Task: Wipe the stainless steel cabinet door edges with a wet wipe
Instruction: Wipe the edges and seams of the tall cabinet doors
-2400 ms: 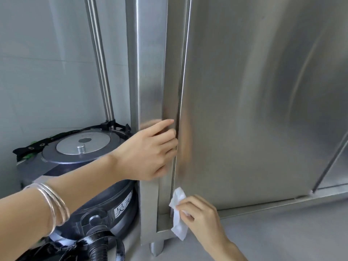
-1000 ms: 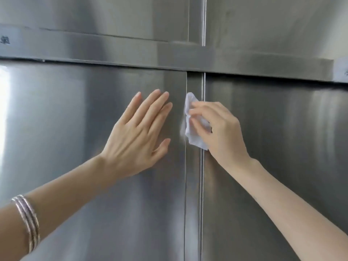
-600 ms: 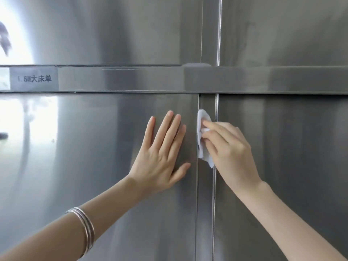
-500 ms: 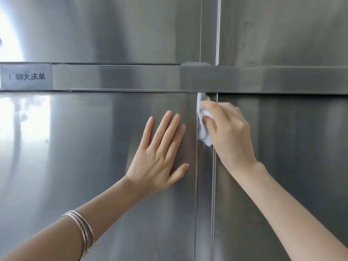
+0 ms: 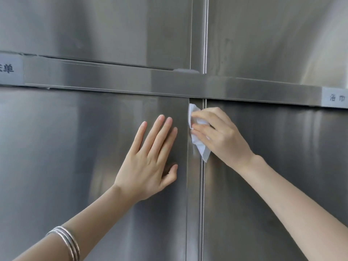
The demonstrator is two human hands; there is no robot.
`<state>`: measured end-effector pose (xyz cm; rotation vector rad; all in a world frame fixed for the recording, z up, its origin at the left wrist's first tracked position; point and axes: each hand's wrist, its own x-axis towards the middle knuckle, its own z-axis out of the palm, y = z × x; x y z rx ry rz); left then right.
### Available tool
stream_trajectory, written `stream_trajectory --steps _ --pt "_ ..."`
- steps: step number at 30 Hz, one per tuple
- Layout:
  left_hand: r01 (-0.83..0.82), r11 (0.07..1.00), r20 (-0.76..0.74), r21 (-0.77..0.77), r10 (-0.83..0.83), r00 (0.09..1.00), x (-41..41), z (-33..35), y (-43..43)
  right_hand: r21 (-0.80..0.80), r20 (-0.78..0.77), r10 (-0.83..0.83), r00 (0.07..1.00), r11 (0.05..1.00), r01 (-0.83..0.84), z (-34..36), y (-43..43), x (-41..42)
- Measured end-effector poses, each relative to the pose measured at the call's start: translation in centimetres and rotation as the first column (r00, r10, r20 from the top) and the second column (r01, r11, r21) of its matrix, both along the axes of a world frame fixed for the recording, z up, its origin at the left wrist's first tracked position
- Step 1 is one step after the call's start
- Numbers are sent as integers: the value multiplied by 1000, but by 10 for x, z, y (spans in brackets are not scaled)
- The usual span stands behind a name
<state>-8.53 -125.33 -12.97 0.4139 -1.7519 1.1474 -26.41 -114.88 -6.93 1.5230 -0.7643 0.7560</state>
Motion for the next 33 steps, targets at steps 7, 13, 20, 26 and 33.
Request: stream_trajectory --steps 7,13,20,26,33 --pt "-6 1000 -1 3 6 1000 0 2 3 75 0 -95 995 993 95 -38 -2 -6" --pt "-9 1000 9 4 9 1000 1 2 2 -78 113 -42 993 996 51 9 -10 5" --pt "-12 1000 -1 0 12 1000 1 2 4 -59 193 30 981 998 -18 -21 -9 12" --pt "4 1000 -4 4 -4 1000 -1 1 1 -111 324 55 944 994 -19 -19 -16 19" --pt "-34 998 34 56 32 999 3 3 9 70 246 -47 968 997 31 -88 6 19"
